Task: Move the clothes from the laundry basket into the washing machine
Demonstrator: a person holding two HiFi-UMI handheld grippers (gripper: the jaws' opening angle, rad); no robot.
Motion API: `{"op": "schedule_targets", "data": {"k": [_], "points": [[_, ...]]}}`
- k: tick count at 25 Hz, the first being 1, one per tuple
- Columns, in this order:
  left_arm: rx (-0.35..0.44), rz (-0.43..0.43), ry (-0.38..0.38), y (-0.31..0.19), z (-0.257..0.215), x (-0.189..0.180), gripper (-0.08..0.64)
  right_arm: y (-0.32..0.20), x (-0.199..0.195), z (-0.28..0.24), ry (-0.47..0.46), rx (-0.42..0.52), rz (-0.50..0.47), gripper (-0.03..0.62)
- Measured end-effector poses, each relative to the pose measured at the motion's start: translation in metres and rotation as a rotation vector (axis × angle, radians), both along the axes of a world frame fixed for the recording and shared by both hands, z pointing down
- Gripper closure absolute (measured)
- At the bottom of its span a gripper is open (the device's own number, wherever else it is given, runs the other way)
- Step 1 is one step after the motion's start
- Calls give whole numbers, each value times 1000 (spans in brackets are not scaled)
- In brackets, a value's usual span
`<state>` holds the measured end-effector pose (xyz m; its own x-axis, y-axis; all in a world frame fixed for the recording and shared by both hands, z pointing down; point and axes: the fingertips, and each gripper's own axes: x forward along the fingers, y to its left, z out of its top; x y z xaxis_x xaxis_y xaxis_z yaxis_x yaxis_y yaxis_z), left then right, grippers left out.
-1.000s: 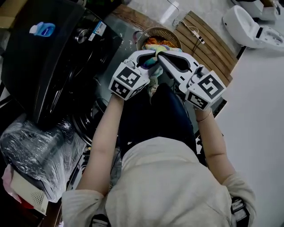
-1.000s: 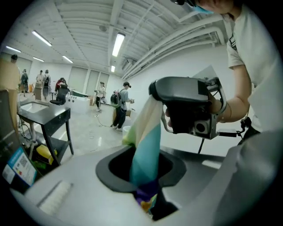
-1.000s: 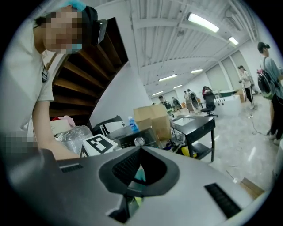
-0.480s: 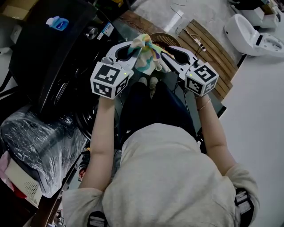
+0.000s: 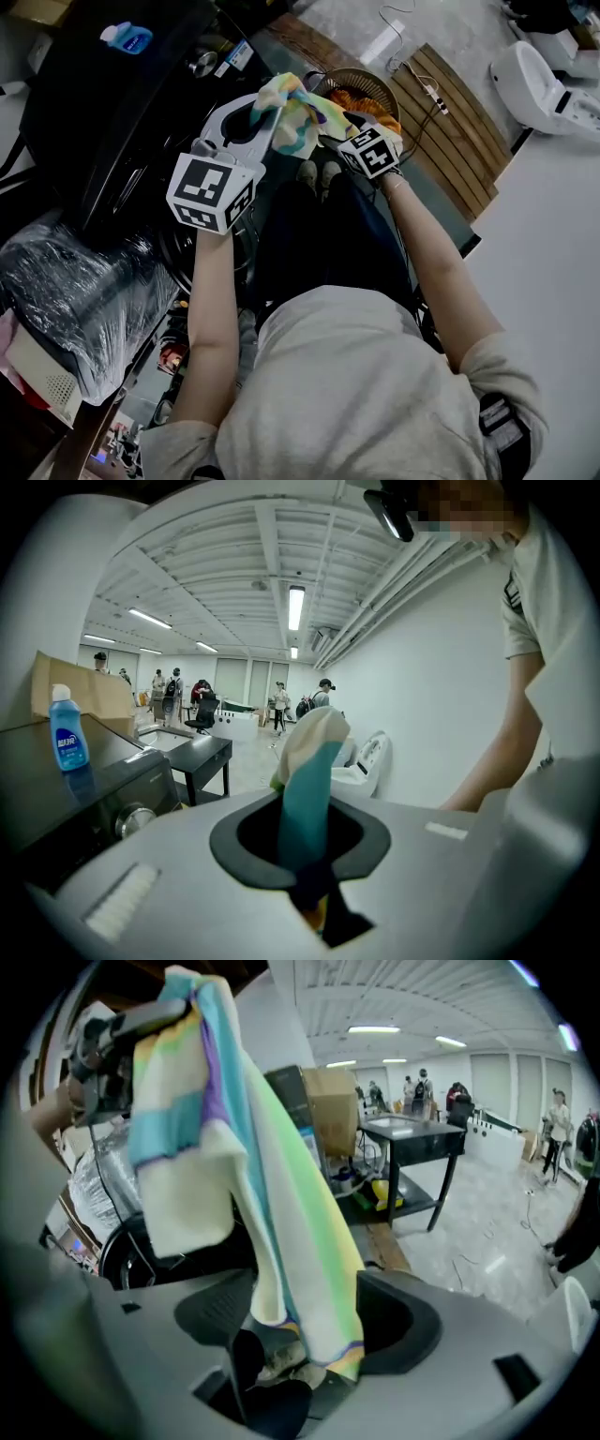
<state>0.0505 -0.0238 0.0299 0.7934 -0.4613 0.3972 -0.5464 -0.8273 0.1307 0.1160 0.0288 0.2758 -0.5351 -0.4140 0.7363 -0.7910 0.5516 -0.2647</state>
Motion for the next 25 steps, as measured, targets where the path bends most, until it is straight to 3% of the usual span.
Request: {"op": "schedule_targets", "data": {"k": [6,7,8,9,13,17,20,25], "points": [[-10,-56,17,-4,1,-19,515,2,-10,60,-10,-140,1,275],[-17,-62,18,-3,2,-22,515,1,-11,62,-43,-151,20,307],[-24,-67,18,-2,5,-25,515,-1,-12,62,-75,-153,38,450],[-31,-73,15,0,8,-28,514,-3,-12,62,-95,-148,49,547],[-57,-117,-8,2,23,-44,514,-10,-11,52,-168,-124,95,561],[-97,-133,-83,4,55,-51,512,-21,-6,4,-280,-26,140,563],[-151,-120,-106,11,81,-45,511,-28,-10,-37,-353,42,122,563],[-230,-135,-75,19,110,-28,508,-42,-23,-105,-424,129,41,563]]}}
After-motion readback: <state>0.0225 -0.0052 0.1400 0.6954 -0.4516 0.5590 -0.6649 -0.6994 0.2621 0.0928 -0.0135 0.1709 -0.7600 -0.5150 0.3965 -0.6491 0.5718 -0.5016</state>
